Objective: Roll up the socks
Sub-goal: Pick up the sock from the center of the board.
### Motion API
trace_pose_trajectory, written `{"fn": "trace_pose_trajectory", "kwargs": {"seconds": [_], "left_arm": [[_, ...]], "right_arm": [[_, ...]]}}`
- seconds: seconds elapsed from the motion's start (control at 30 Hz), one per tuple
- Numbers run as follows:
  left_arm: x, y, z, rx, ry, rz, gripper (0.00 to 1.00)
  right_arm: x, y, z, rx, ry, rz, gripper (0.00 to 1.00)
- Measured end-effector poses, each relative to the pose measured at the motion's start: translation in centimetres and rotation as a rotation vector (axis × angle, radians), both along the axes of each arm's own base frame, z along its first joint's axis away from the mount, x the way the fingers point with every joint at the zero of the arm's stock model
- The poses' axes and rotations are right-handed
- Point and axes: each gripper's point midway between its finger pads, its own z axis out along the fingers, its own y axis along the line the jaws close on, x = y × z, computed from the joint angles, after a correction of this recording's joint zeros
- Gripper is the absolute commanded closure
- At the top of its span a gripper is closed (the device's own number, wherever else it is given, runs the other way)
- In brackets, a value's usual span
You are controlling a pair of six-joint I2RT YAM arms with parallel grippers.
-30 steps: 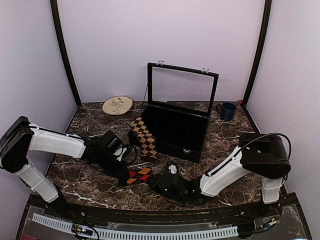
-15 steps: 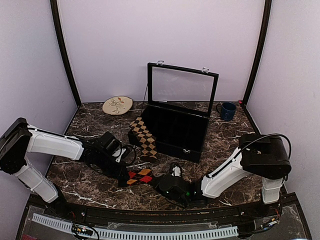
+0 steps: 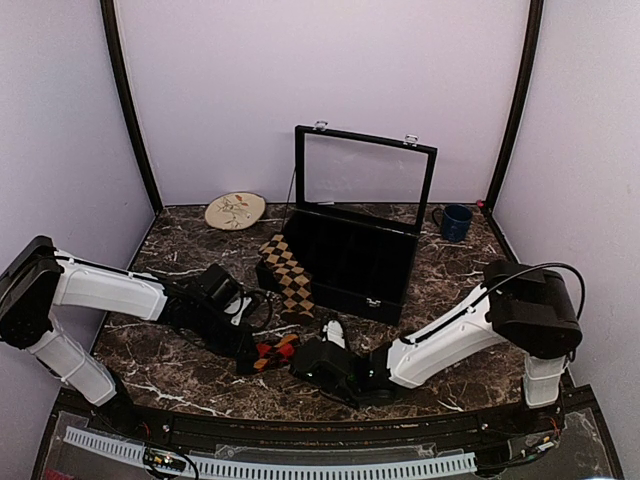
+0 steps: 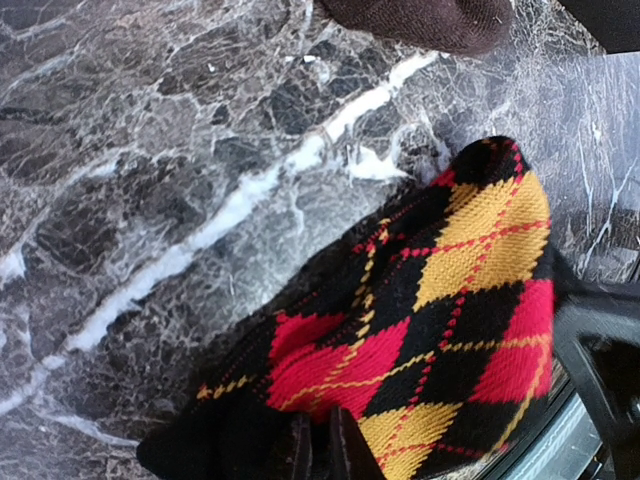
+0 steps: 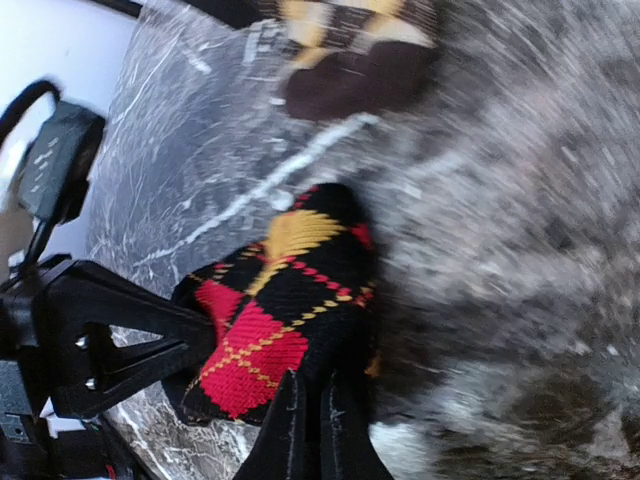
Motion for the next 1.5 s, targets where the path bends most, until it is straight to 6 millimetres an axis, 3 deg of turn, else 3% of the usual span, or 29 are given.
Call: {"fn": "trace_pose_trajectory", "kwargs": {"seconds": [0.13, 0.3, 0.63, 0.83, 1.03, 1.33, 1.5], "left_arm": [[-0.2, 0.0, 0.1, -0.002, 0.008, 0.003, 0.88], [-0.7, 0.5, 0.3, 0.008, 0.029, 0.012, 0.87], [-1.0, 0.7, 0.2, 0.011, 0.046, 0.037, 0.87], [-1.2, 0.5, 0.4, -0.004, 0.063, 0.053, 0.83], [-1.4, 0.1, 1.5, -0.038, 0.074, 0.065, 0.63], [-0.3, -1.8, 6.4, -0.162, 0.024, 0.077, 0.62], [-0.4, -2.5, 6.4, -0.191, 0.049, 0.069, 0.63]], "right_arm": [[0.7, 1.5, 2.3, -0.123, -0.109, 0.069, 1.00], [1.4, 1.2, 3.3, -0.323, -0.214, 0.137, 1.00], [0.1, -2.2, 1.6, -0.673, -0.298, 0.255, 1.00], [-0.6, -2.8, 1.6, -0.777, -0.358, 0.317, 1.00], [-0.2, -3.3, 1.9, -0.849, -0.404, 0.338, 1.00], [0.2, -3.1, 2.8, -0.903, -0.454, 0.361, 1.00], [0.3, -2.7, 3.4, -0.918, -0.480, 0.378, 1.00]]}}
